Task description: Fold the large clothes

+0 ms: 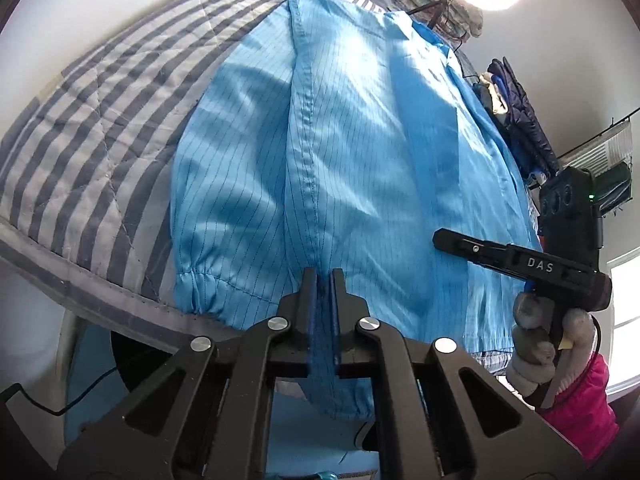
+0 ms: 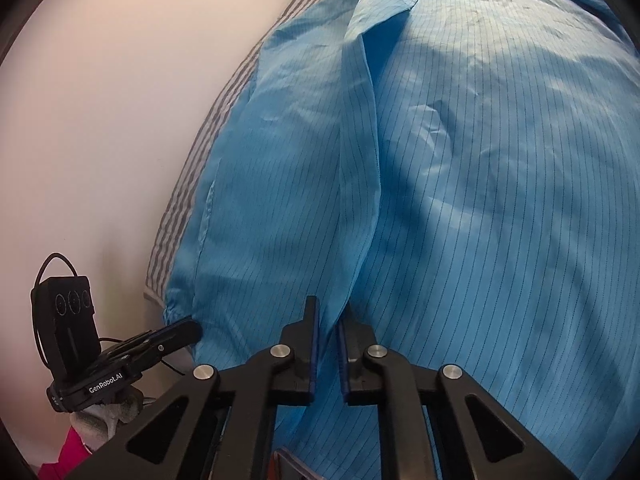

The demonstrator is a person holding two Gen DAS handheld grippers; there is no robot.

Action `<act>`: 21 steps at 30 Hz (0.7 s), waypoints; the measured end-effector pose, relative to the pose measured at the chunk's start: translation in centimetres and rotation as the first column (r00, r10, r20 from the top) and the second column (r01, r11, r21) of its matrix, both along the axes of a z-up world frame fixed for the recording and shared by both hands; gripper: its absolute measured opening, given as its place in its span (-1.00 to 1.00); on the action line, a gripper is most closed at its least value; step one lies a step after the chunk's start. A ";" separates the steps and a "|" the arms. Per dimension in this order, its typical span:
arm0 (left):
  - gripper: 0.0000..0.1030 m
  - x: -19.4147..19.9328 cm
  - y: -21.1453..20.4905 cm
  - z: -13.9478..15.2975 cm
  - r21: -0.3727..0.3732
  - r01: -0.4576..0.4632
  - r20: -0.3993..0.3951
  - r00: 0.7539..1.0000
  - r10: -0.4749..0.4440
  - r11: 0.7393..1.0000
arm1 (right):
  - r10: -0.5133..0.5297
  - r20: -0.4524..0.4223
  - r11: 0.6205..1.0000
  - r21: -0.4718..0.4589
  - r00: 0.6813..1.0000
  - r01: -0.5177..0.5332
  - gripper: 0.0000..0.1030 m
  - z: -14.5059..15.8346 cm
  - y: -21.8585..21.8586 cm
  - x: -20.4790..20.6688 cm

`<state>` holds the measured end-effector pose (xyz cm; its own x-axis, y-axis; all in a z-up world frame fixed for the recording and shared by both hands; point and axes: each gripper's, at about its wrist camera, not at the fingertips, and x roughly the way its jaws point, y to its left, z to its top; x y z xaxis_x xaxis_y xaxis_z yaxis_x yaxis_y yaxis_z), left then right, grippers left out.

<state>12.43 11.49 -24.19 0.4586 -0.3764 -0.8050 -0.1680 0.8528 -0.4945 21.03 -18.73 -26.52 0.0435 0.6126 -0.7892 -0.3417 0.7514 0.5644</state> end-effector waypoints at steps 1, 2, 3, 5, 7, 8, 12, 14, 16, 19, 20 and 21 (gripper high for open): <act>-0.94 -0.2 0.1 0.2 -0.005 0.003 0.014 1.000 -0.003 1.000 | -0.001 0.000 1.000 0.004 1.000 0.001 -0.92 0.0 -0.1 0.0; -0.97 -0.3 0.1 0.5 -0.003 0.005 0.023 1.000 -0.005 1.000 | -0.001 0.000 1.000 0.008 1.000 0.001 -0.93 -0.1 -0.1 0.0; -1.00 -0.5 0.1 0.8 0.014 0.003 0.036 0.999 -0.003 1.000 | -0.002 0.000 1.000 0.010 1.000 0.002 -0.94 0.0 -0.2 0.0; -1.00 -0.8 0.2 1.6 0.055 -0.005 0.067 0.998 0.002 0.998 | -0.007 -0.005 1.000 0.018 1.000 0.007 -0.99 0.0 -0.4 0.0; -1.00 -1.0 0.7 2.4 0.072 -0.033 0.085 0.996 0.026 0.997 | -0.007 -0.010 1.000 0.029 1.000 0.007 -0.99 0.1 -0.5 -0.1; -1.00 -1.1 1.0 2.7 0.071 -0.044 0.090 0.995 0.038 0.997 | -0.001 -0.011 0.999 0.035 1.000 0.002 -0.99 0.1 -0.3 -0.1; -1.00 -1.6 3.1 3.6 0.034 -0.103 0.127 0.987 0.098 0.994 | 0.022 -0.012 0.999 0.047 1.000 -0.022 -0.99 0.4 0.7 -0.6; -1.00 -1.1 3.6 3.4 -0.024 -0.092 0.113 0.989 0.094 0.995 | 0.025 0.003 0.999 0.022 1.000 -0.025 -0.92 0.6 0.9 -0.7; -0.99 0.2 3.6 2.7 -0.039 -0.067 0.074 0.995 0.069 0.997 | 0.033 0.011 0.999 0.013 0.999 -0.033 -0.92 0.7 0.7 -0.6; -0.15 2.6 3.9 1.4 -0.064 -0.082 0.028 0.996 0.084 0.995 | 0.028 0.006 0.999 0.022 1.000 -0.028 -0.90 0.8 0.3 -0.6; 0.23 3.2 4.0 1.0 -0.077 -0.095 0.015 0.995 0.096 0.993 | 0.027 0.008 0.999 0.023 1.000 -0.027 -0.86 0.9 0.1 -0.6; 0.25 3.9 4.4 0.4 -0.094 -0.114 -0.002 0.993 0.114 0.989 | 0.024 0.011 1.000 0.020 1.000 -0.024 -0.83 1.0 -0.2 -0.7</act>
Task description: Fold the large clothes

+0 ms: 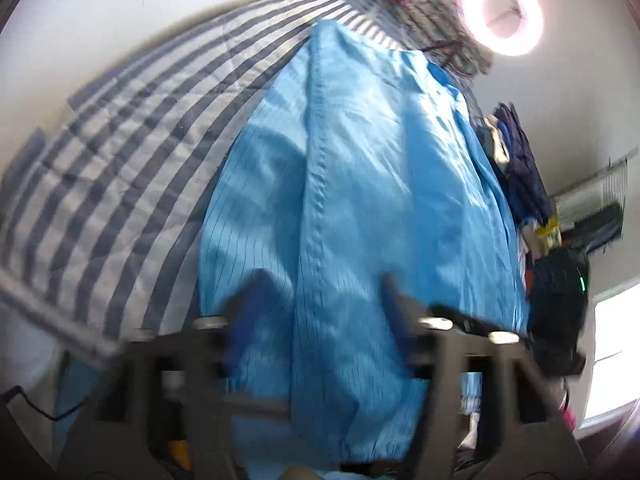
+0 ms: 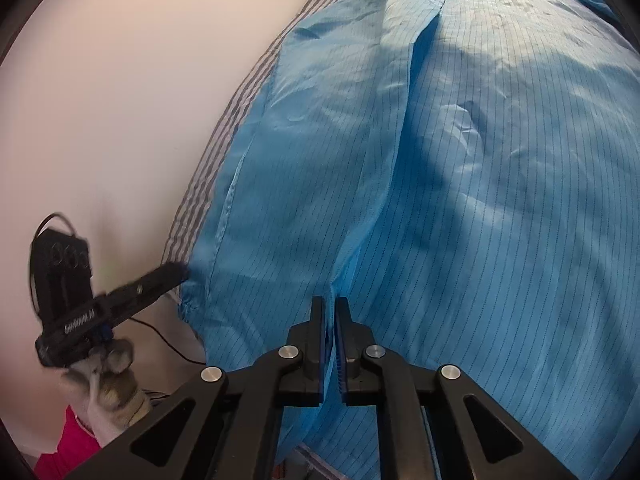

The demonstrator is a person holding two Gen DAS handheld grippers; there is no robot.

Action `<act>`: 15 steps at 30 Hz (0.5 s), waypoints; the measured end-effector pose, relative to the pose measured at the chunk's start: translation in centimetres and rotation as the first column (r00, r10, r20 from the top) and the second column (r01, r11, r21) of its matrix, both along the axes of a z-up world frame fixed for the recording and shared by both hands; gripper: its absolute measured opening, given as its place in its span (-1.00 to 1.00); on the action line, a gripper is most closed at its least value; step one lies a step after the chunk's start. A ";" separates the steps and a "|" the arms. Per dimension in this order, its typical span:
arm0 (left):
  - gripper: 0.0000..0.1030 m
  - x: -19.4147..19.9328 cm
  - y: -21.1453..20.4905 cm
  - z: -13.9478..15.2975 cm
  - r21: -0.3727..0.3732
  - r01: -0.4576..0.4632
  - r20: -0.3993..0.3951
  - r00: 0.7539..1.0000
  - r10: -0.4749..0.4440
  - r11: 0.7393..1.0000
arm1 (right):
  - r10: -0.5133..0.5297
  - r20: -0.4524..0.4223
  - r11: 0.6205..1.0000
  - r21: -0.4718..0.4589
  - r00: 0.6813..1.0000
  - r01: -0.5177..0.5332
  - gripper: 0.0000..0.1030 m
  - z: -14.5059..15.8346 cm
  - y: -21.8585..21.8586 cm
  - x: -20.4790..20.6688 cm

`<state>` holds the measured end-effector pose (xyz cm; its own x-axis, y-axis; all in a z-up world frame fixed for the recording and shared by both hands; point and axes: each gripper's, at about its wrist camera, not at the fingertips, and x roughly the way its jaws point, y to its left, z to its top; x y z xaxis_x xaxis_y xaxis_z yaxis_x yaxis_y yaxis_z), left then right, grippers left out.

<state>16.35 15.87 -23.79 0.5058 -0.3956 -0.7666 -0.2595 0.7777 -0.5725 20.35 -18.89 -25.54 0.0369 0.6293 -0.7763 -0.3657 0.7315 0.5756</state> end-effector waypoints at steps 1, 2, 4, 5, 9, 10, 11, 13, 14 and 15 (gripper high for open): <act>0.25 0.4 0.2 -0.5 -0.014 -0.013 -0.014 1.000 0.013 1.000 | -0.002 0.002 1.000 0.002 1.000 0.002 -0.61 0.1 -0.2 -0.1; 0.25 0.8 0.6 -1.1 -0.034 -0.023 -0.026 0.999 0.022 0.999 | -0.004 0.003 1.000 0.005 1.000 0.004 -0.37 0.1 -0.3 -0.2; 0.25 1.3 1.3 -2.0 -0.088 -0.055 -0.039 0.998 0.052 0.995 | -0.004 0.004 1.000 0.007 1.000 0.004 -0.36 0.0 -0.9 -0.4; 0.24 1.4 1.4 -2.2 -0.107 -0.061 -0.037 0.998 0.057 0.992 | -0.005 -0.001 1.000 0.011 1.000 0.005 -0.36 -0.1 -1.2 -0.4; -0.80 2.2 0.8 -2.5 -0.112 -0.031 -0.047 0.999 0.026 0.993 | -0.016 -0.030 0.999 0.035 0.999 0.017 -0.36 -0.9 -2.1 -0.3; -0.91 2.4 0.5 -2.6 -0.108 -0.021 -0.047 0.999 0.016 0.994 | -0.017 -0.037 0.999 0.042 0.999 0.018 -0.39 -1.0 -2.1 -0.3; -0.93 2.4 0.4 -2.5 -0.096 -0.019 -0.044 0.999 0.015 0.995 | -0.014 -0.040 0.999 0.047 0.999 0.016 -0.46 -1.1 -2.0 -0.4; -1.00 2.3 0.0 -1.9 -0.045 -0.019 -0.024 1.000 0.018 0.999 | 0.001 -0.050 0.998 0.067 0.999 0.003 -0.70 -1.1 -1.5 -0.5; -1.00 2.1 0.0 -1.7 -0.036 -0.023 -0.015 1.000 0.023 0.999 | 0.012 -0.055 0.997 0.080 0.998 -0.007 -0.87 -1.1 -1.2 -0.6; -1.00 1.8 0.1 -1.2 -0.034 -0.031 -0.003 1.000 0.031 0.999 | 0.024 -0.056 0.996 0.086 0.998 -0.019 -0.92 -1.0 -0.7 -0.8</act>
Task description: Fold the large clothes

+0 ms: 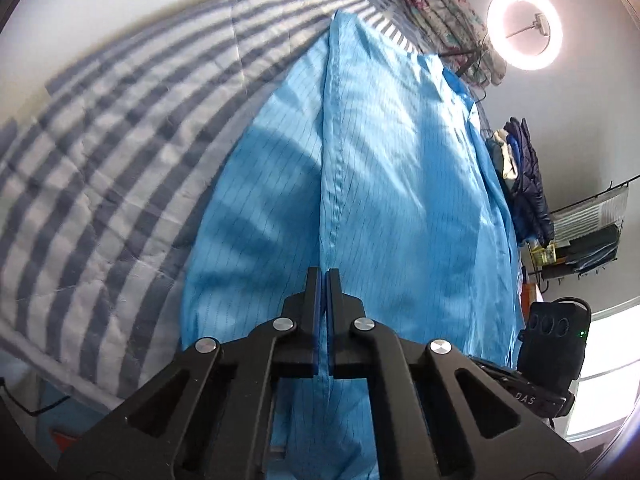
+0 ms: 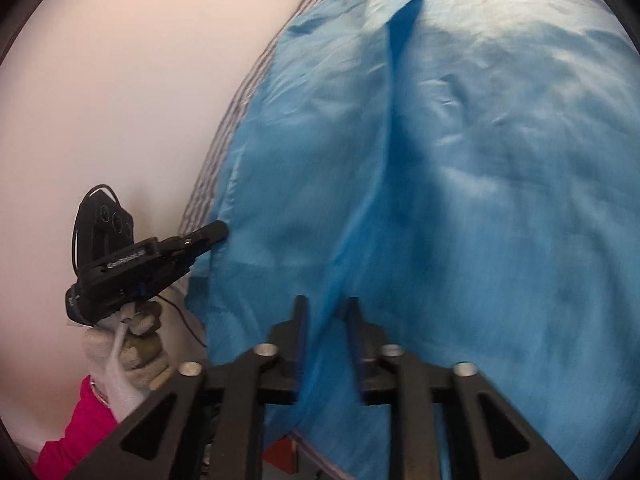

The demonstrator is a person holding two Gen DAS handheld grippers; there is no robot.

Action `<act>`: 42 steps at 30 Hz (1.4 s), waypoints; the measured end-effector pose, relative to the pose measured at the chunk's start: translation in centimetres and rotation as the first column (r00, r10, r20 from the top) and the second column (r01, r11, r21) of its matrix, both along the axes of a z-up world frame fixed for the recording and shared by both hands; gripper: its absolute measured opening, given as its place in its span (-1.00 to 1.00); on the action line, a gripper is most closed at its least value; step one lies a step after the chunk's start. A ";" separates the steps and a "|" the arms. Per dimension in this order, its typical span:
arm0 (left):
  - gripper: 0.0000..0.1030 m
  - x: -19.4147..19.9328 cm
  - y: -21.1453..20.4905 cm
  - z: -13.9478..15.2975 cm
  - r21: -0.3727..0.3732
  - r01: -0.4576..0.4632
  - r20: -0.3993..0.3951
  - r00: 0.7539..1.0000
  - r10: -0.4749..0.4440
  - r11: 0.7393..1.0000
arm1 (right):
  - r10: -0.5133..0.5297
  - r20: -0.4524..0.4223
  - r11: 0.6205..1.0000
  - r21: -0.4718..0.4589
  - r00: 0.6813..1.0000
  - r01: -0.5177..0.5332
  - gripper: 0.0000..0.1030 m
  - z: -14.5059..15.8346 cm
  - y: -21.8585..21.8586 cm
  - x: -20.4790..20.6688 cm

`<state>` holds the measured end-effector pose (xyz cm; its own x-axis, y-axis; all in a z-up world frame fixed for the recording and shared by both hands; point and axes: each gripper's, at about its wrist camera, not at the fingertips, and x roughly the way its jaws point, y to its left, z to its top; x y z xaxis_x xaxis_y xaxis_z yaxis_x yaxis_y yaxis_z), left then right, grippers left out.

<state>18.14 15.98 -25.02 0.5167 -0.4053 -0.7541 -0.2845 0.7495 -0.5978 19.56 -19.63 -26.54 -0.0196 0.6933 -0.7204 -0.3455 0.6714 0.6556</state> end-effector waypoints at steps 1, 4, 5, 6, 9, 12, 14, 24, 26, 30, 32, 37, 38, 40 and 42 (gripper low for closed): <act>-1.00 -0.3 0.2 0.5 0.006 -0.007 0.014 1.000 0.007 1.000 | 0.009 0.002 1.000 0.002 1.000 -0.009 -0.95 0.1 0.4 -0.1; -1.00 -1.1 1.2 1.4 0.027 -0.033 0.035 0.999 0.032 0.999 | 0.019 -0.030 0.999 0.046 0.999 -0.017 -1.00 0.0 1.6 -0.5; -1.00 -1.3 1.6 1.5 0.037 -0.040 0.040 0.998 0.039 0.999 | 0.018 -0.041 0.998 0.059 0.999 -0.015 -1.00 0.0 2.0 -0.5; -1.00 -1.3 1.8 1.6 0.059 -0.044 0.037 0.998 0.041 0.997 | 0.025 -0.037 0.998 0.059 0.999 -0.023 -1.00 0.0 2.5 -0.6; -1.00 -1.2 2.5 0.8 0.102 -0.057 0.006 0.998 0.057 0.993 | 0.042 -0.006 0.999 0.004 0.999 -0.042 -1.00 -0.1 3.5 -0.7; -1.00 -1.3 2.5 0.5 0.118 -0.045 -0.002 0.999 0.045 0.992 | 0.019 -0.045 1.000 0.026 0.999 -0.018 -1.00 -0.5 3.4 -0.8; -1.00 -1.6 2.3 0.8 0.129 -0.039 0.008 0.999 0.038 0.991 | 0.026 -0.036 0.999 0.038 0.999 -0.025 -1.00 0.0 3.6 -1.1; -1.00 -2.0 4.2 0.2 0.149 -0.082 -0.009 0.996 0.084 0.985 | 0.053 -0.033 0.998 -0.016 0.998 -0.054 -1.00 -0.9 6.1 -1.4; -1.00 -2.0 4.5 0.2 0.131 -0.076 -0.007 0.997 0.077 0.989 | 0.059 -0.029 0.998 -0.013 0.998 -0.060 -1.00 -0.8 6.1 -1.5; -1.00 -2.2 4.5 0.8 0.101 -0.022 -0.018 1.000 0.024 0.995 | 0.136 0.028 0.986 -0.097 0.990 -0.133 -0.77 0.7 5.8 -2.5; -0.85 -2.4 4.3 1.2 0.116 0.001 -0.028 1.000 0.002 0.993 | 0.178 0.112 0.973 -0.166 0.978 -0.158 -0.66 2.5 5.6 -3.3; 0.01 -3.4 4.7 1.2 0.095 -0.017 -0.003 1.000 0.018 0.995 | 0.222 0.275 0.969 -0.169 0.935 -0.180 -0.66 6.5 5.3 -5.6; 0.01 -3.7 4.9 1.1 0.077 -0.025 -0.004 1.000 0.025 0.997 | 0.231 0.276 0.968 -0.160 0.933 -0.192 -0.66 6.7 5.7 -5.9; 0.01 -4.3 4.8 0.9 0.062 -0.026 -0.007 1.000 0.027 0.998 | 0.250 0.276 0.963 -0.174 0.928 -0.207 -0.66 6.0 6.9 -6.6; 0.01 -4.7 4.6 0.6 0.070 -0.023 -0.017 1.000 0.024 0.997 | 0.246 0.257 0.963 -0.178 0.935 -0.204 -0.66 5.0 7.0 -6.5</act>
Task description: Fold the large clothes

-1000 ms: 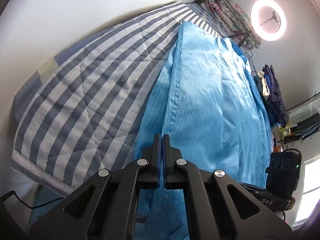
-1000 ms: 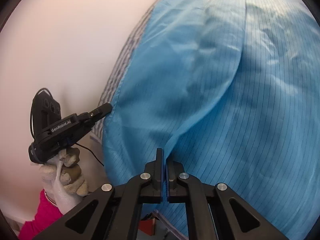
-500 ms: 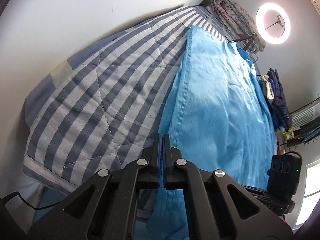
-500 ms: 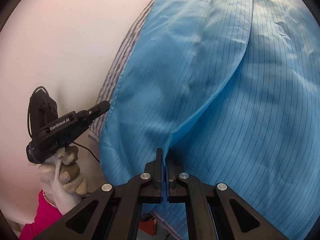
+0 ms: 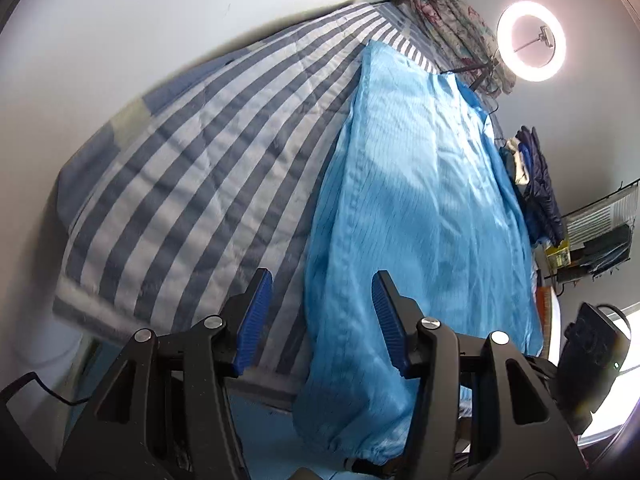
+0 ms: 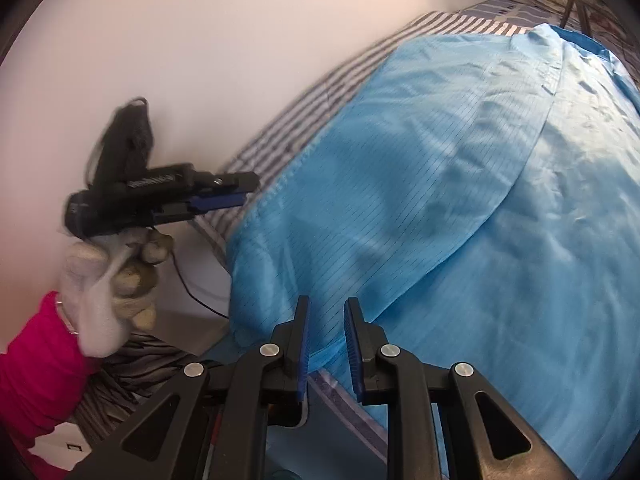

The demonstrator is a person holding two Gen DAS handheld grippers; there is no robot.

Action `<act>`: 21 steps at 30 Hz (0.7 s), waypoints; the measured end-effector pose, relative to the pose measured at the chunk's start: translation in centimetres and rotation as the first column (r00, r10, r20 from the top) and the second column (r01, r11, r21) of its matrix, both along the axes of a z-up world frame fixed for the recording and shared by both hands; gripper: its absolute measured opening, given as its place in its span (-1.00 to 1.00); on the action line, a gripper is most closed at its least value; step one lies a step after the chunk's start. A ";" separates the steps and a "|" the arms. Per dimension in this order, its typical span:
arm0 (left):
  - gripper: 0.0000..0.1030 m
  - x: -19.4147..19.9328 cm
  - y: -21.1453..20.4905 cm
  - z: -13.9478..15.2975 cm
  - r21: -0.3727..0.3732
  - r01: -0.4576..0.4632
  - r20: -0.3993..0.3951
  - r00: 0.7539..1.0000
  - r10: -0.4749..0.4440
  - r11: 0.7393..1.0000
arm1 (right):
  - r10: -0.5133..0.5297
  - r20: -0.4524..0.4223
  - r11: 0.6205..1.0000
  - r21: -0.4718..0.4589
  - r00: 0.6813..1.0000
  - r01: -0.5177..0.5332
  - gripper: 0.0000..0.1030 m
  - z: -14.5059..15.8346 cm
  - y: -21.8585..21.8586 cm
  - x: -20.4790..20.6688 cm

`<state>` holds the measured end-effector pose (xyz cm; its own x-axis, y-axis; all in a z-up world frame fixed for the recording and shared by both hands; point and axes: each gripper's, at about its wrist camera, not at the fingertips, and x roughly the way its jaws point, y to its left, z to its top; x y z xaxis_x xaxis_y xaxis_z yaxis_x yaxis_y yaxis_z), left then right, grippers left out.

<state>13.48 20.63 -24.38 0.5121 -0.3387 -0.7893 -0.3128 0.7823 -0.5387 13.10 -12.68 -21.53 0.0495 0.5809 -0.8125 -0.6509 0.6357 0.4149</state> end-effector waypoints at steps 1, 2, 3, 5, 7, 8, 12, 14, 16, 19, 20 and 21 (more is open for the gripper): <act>0.01 -0.1 0.1 -0.3 -0.005 -0.005 -0.008 1.000 0.005 1.000 | -0.009 -0.031 1.000 0.003 0.999 0.009 -0.66 -1.0 0.2 0.3; 0.02 0.0 0.2 -0.7 -0.016 -0.011 -0.016 1.000 0.011 1.000 | -0.012 -0.060 1.000 0.010 0.998 0.013 -0.66 -1.9 0.5 0.5; 0.02 0.1 0.4 -1.3 -0.041 -0.019 -0.031 0.999 0.018 0.999 | -0.016 -0.092 1.000 0.019 0.996 0.018 -0.66 -2.8 0.8 0.8; 0.02 0.1 0.7 -1.9 -0.074 -0.036 -0.029 0.999 0.034 0.997 | -0.032 -0.133 0.999 0.028 0.991 0.036 -0.66 -4.1 1.3 1.0; 0.02 0.4 0.5 -1.8 -0.080 -0.024 -0.017 1.000 0.023 0.996 | -0.037 -0.146 0.997 0.061 0.989 0.046 -0.66 -4.5 1.4 1.1; 0.02 0.5 0.3 -1.8 -0.082 -0.019 -0.014 1.000 0.018 0.996 | -0.033 -0.151 0.997 0.063 0.988 0.043 -0.66 -4.4 1.5 1.2; -0.04 1.0 -1.0 -2.0 -0.072 0.023 -0.005 1.000 -0.024 0.997 | -0.010 -0.133 0.998 0.055 0.991 0.018 -0.66 -3.0 0.9 0.8; -0.72 1.3 -1.6 -1.9 -0.031 0.042 -0.008 0.999 -0.042 0.999 | -0.027 -0.113 0.997 0.068 0.993 0.035 -0.66 -1.9 -0.1 1.3; -0.91 1.5 -2.0 -2.1 -0.019 0.056 -0.020 0.998 -0.057 0.998 | -0.072 -0.108 0.993 0.081 0.992 0.081 -0.65 -1.2 -1.0 2.4; -0.93 1.1 -2.3 -1.3 0.014 0.053 0.003 0.999 -0.053 0.998 | -0.126 -0.090 0.988 0.074 0.988 0.132 -0.34 -0.4 -1.7 4.4; -0.94 1.1 -2.4 -1.0 0.013 0.050 0.010 0.999 -0.050 0.999 | -0.136 -0.088 0.987 0.072 0.987 0.143 -0.20 -0.2 -1.6 5.0; -0.95 1.0 -2.4 -0.7 0.009 0.048 0.021 0.999 -0.048 0.999 | -0.147 -0.089 0.985 0.074 0.985 0.154 -0.18 0.1 -1.5 5.7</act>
<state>14.46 18.23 -25.10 0.5124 -0.3562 -0.7814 -0.2635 0.8008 -0.5378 18.78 -14.19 -21.47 0.0759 0.6354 -0.7685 -0.5116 0.6863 0.5169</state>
